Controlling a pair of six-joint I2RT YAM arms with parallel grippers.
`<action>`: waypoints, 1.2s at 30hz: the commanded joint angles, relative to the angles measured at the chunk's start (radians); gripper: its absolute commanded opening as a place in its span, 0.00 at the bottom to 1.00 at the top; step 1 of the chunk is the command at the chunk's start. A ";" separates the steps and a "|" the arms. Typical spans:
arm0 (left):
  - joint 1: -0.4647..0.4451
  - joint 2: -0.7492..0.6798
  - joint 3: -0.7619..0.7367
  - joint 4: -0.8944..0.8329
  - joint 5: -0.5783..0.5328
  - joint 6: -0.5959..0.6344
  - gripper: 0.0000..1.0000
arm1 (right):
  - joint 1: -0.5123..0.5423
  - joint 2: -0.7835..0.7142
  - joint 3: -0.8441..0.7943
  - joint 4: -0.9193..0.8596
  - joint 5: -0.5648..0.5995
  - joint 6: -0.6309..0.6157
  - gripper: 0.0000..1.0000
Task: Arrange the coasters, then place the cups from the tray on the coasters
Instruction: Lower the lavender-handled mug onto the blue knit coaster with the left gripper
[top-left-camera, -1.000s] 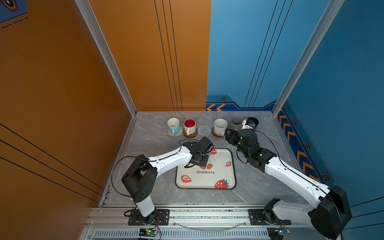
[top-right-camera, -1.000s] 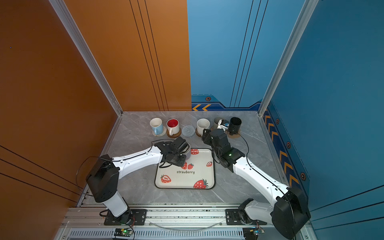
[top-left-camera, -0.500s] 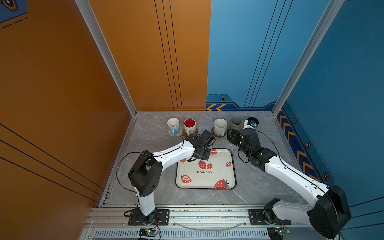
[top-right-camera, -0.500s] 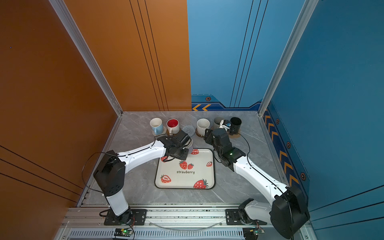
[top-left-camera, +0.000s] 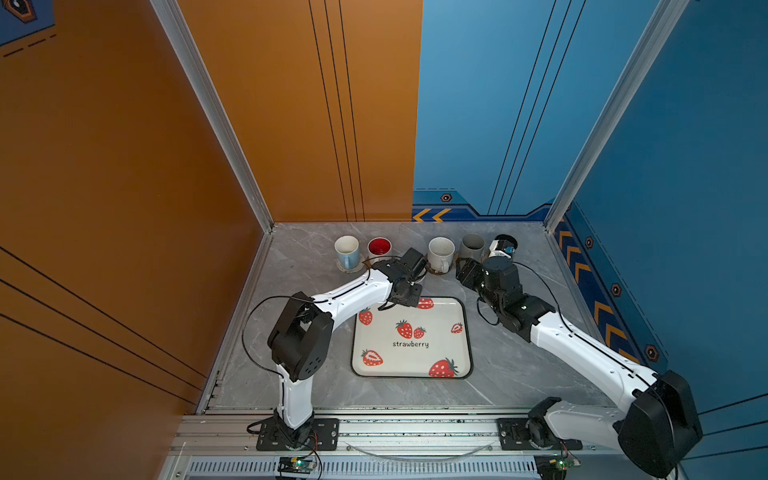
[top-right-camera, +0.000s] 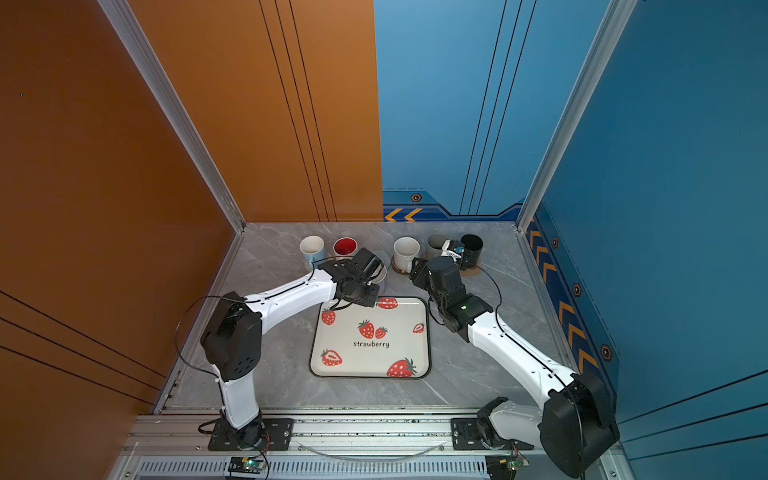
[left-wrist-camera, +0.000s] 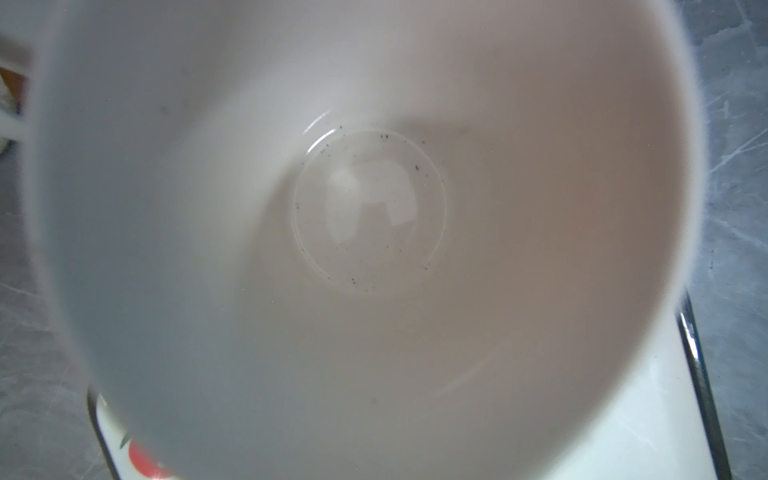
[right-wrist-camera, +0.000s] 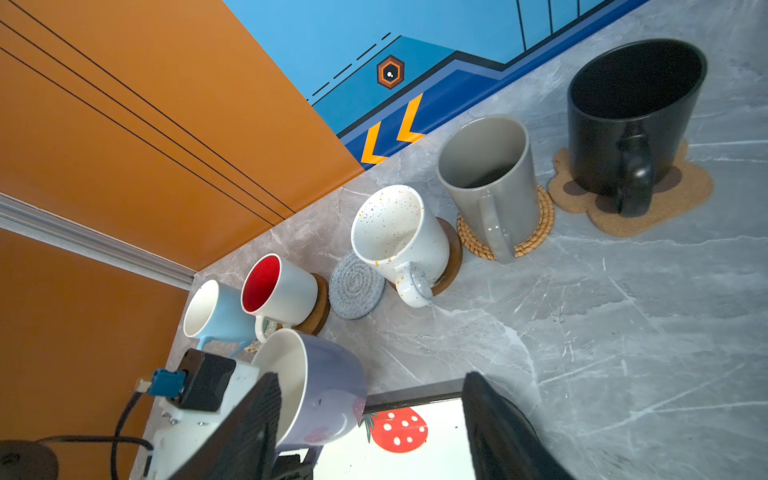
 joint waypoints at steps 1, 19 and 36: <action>0.013 0.009 0.078 0.029 -0.030 0.021 0.00 | -0.009 -0.017 -0.017 0.011 -0.010 0.010 0.68; 0.047 0.090 0.170 0.030 -0.077 0.012 0.00 | -0.048 -0.069 -0.057 0.014 -0.019 0.021 0.68; 0.086 0.202 0.265 0.042 -0.082 0.001 0.00 | -0.070 -0.105 -0.073 -0.009 -0.013 0.021 0.68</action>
